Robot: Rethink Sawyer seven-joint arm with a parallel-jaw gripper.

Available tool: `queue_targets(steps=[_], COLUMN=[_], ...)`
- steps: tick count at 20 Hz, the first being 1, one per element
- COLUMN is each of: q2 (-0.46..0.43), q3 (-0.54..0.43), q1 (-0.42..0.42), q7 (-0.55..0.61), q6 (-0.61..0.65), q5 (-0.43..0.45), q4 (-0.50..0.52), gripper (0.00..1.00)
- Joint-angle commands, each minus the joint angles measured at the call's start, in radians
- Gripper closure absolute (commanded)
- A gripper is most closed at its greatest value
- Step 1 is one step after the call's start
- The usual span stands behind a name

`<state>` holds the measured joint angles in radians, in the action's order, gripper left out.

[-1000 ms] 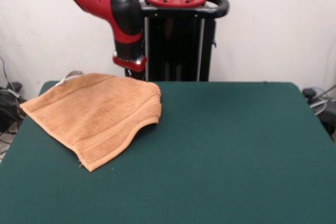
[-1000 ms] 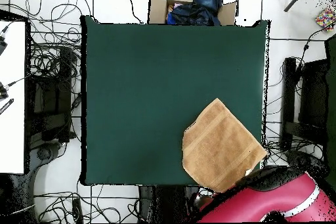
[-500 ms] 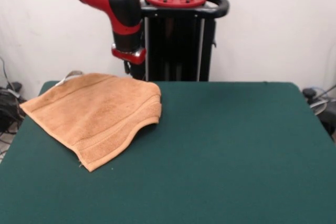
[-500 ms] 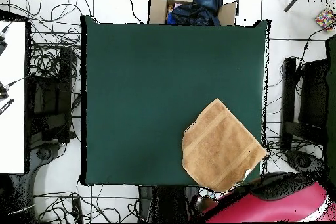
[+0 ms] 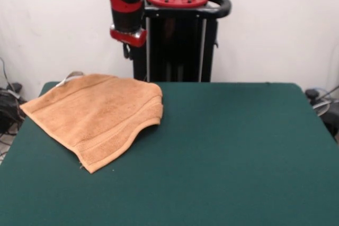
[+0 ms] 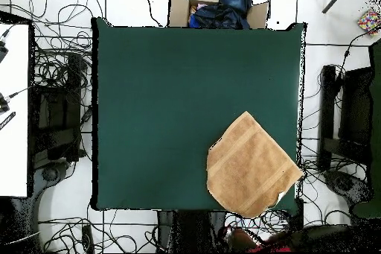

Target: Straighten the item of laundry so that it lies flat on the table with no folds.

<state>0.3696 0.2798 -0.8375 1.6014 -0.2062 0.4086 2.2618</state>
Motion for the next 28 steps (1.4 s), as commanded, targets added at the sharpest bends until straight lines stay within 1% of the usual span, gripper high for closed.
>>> queue_targets(steps=[1, 2, 3, 4, 7, 9, 10, 11, 16, 18, 20, 24, 28], q2=[0.246, 0.259, 0.293, 0.301, 0.335, 0.353, 0.348, 0.335, 0.148, 0.100, 0.074, 0.050, 0.023], q3=[-0.170, -0.185, -0.211, -0.225, -0.267, -0.275, -0.270, -0.272, -0.319, -0.314, -0.294, -0.255, -0.286], q1=[-0.017, -0.027, -0.042, -0.046, -0.063, -0.049, -0.036, -0.028, -0.063, -0.065, -0.053, -0.026, -0.045], q7=[0.108, 0.115, 0.122, 0.133, 0.129, 0.126, 0.124, 0.125, 0.112, 0.116, 0.121, 0.136, 0.132], q6=[0.144, 0.125, 0.113, 0.090, 0.131, 0.141, 0.126, 0.108, 0.008, -0.033, -0.052, -0.110, -0.109], q5=[0.009, 0.016, 0.022, 0.026, 0.008, -0.002, 0.000, 0.002, 0.042, 0.054, 0.052, 0.047, 0.058], q4=[0.012, 0.015, 0.020, 0.016, 0.002, -0.015, -0.033, -0.052, -0.195, -0.229, -0.252, -0.265, -0.291], gripper=[1.00, 1.00, 1.00, 1.00, 1.00, 1.00, 1.00, 1.00, 1.00, 1.00, 1.00, 1.00, 1.00])
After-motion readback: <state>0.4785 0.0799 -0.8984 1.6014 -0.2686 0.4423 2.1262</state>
